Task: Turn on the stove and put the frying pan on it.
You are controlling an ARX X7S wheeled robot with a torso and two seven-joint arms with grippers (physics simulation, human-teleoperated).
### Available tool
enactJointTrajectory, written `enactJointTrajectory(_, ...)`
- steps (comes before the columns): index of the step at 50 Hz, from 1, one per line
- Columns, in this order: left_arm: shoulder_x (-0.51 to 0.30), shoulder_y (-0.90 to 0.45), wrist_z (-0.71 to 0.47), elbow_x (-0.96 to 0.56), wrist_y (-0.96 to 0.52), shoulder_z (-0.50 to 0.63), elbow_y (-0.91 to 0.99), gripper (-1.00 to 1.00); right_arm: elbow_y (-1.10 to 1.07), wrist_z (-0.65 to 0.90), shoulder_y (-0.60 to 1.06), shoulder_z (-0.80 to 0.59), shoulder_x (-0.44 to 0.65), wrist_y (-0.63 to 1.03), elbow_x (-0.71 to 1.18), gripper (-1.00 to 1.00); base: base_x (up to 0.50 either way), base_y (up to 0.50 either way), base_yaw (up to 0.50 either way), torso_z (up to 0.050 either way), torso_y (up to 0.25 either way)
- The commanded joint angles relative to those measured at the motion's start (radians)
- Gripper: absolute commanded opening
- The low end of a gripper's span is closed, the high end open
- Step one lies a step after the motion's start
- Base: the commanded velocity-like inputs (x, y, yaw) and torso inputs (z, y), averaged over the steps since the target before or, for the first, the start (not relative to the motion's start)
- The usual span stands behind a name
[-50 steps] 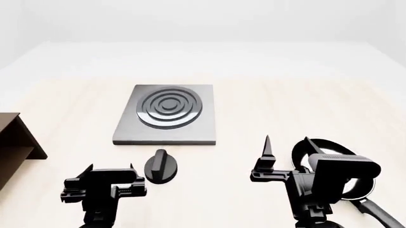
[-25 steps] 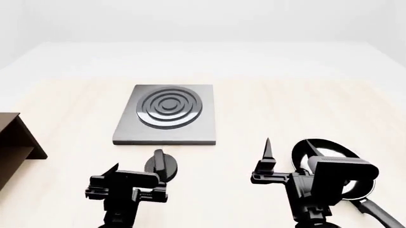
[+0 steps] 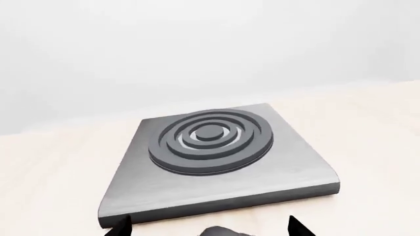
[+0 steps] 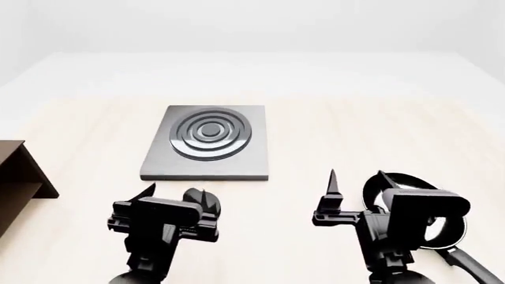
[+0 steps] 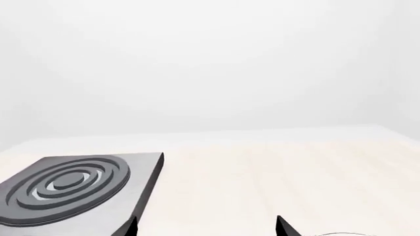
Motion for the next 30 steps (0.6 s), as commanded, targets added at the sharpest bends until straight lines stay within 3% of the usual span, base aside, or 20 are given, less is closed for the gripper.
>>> enactJointTrajectory(1, -0.031, 0.022, 0.002, -0.075, -0.121, -0.075, 0.198, 1.00, -0.071, -0.006, 0.095, -0.012, 0.054, 0.157, 0.053, 1.00, 0.00, 0.00, 0.00, 0.000, 0.000)
enactJointTrajectory(12, -0.066, 0.039, 0.004, -0.077, -0.106, -0.097, 0.239, 1.00, -0.182, -0.115, 0.265, -0.024, 0.175, 0.399, 0.207, 1.00, 0.00, 0.00, 0.00, 0.000, 0.000)
enactJointTrajectory(13, -0.070, 0.043, 0.005, -0.071, -0.092, -0.095, 0.237, 1.00, -0.196, -0.092, 0.304, -0.022, 0.192, 0.484, 0.225, 1.00, 0.00, 0.00, 0.00, 0.000, 0.000)
enactJointTrajectory(23, -0.073, 0.070, 0.012, -0.079, -0.032, -0.105, 0.195, 1.00, -0.233, -0.154, 0.538, -0.177, 0.407, 0.775, 0.220, 1.00, 0.00, 0.00, 0.00, 0.000, 0.000)
enactJointTrajectory(25, -0.075, 0.081, 0.018, -0.086, -0.012, -0.111, 0.190, 1.00, -0.174, -0.167, 0.707, -0.289, 0.497, 0.890, 0.173, 1.00, 0.00, 0.00, 0.00, 0.000, 0.000)
enactJointTrajectory(28, -0.078, 0.081, 0.021, -0.092, -0.008, -0.116, 0.187, 1.00, -0.159, -0.181, 0.795, -0.351, 0.534, 0.996, 0.174, 1.00, 0.00, 0.00, 0.00, 0.000, 0.000)
enactJointTrajectory(29, -0.084, 0.110, 0.038, -0.108, 0.040, -0.141, 0.167, 1.00, -0.020, -0.152, 0.945, -0.501, 0.684, 1.101, 0.324, 1.00, 0.00, 0.00, 0.00, 0.000, 0.000)
enactJointTrajectory(30, -0.084, 0.111, 0.038, -0.107, 0.044, -0.141, 0.164, 1.00, 0.104, -0.302, 0.795, -0.407, 0.596, 0.951, 0.174, 1.00, 0.00, 0.00, 0.00, 0.000, 0.000)
